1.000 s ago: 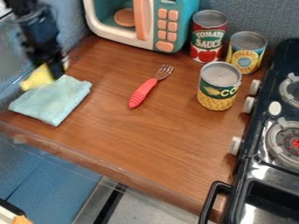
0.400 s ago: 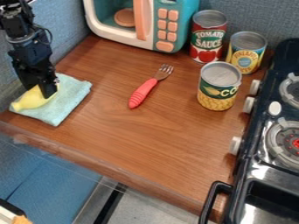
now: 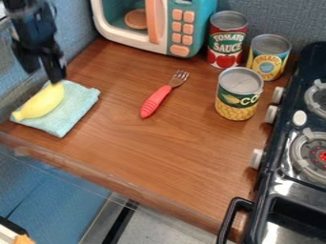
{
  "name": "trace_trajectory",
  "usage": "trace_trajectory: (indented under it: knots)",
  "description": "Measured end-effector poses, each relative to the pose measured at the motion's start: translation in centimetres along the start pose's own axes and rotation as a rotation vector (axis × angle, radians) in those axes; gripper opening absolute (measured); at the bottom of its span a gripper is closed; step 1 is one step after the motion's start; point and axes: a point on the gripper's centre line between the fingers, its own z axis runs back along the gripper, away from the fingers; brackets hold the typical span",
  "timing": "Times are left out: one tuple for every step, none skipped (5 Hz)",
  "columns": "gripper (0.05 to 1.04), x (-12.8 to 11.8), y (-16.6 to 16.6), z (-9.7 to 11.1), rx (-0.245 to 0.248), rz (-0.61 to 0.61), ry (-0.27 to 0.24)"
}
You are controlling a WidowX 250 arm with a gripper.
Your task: Picked up banana and put it on the blue napkin
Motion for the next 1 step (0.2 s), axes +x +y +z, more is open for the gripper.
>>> trace_trajectory:
  knots:
    - [1.002,-0.5,0.39,0.18,0.008,-0.016,0.013]
